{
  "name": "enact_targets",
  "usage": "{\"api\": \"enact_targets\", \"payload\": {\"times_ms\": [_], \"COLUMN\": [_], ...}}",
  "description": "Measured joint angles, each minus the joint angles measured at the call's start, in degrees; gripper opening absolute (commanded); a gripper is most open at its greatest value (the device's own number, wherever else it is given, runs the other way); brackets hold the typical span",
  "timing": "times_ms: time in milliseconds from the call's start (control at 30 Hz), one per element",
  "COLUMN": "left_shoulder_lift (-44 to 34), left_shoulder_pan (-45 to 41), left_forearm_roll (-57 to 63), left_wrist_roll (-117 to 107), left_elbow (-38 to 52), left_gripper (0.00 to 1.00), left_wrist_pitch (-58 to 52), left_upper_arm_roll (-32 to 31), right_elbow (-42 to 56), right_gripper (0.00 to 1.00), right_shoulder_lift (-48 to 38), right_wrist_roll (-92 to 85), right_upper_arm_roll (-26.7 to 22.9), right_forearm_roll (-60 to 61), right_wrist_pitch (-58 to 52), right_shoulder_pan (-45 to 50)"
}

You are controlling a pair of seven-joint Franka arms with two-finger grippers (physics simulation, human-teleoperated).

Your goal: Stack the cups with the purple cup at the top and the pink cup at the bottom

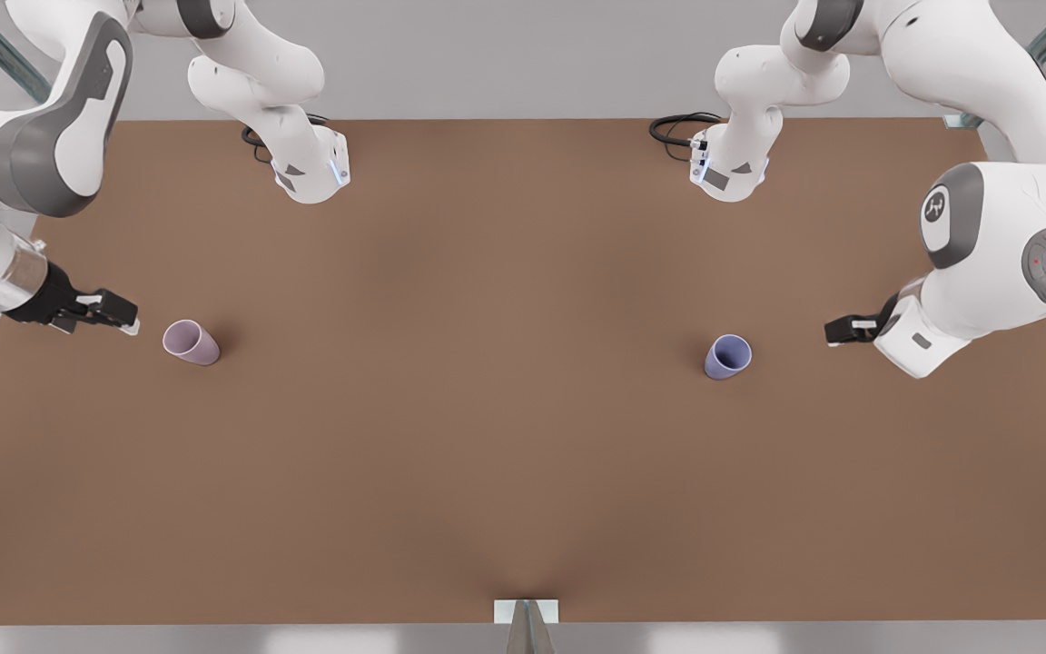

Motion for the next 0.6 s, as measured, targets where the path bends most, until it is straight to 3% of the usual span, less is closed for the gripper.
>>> {"api": "enact_targets", "payload": {"times_ms": [133, 300, 500, 600], "left_shoulder_lift": [0.03, 0.08, 0.49, 0.85], "left_shoulder_pan": [-0.07, -0.09, -0.08, -0.08], "left_forearm_roll": [0.32, 0.34, 0.31, 0.31], "left_wrist_roll": [0.9, 1.74, 2.46, 2.75], "left_elbow": [-0.4, -1.37, -1.59, -1.6], "left_gripper": [1.0, 1.0, 1.0, 1.0], "left_wrist_pitch": [1.59, 2.54, 3.05, 3.21], "left_upper_arm_roll": [-0.04, -0.1, -0.09, -0.09], "right_elbow": [-4.15, -20.16, -38.03, -42.1], "right_gripper": [1.0, 1.0, 1.0, 1.0], "right_shoulder_lift": [-0.9, -4.88, -8.57, -7.68], "right_wrist_roll": [-0.38, -1.27, -5.47, -8.67], "right_upper_arm_roll": [-0.09, -0.49, -0.5, -4.33], "right_forearm_roll": [0.12, 0.2, 0.22, 0.22], "right_wrist_pitch": [0.97, 5.1, 17.63, 24.37], "right_shoulder_pan": [0.11, -1.81, -7.32, -7.97]}}
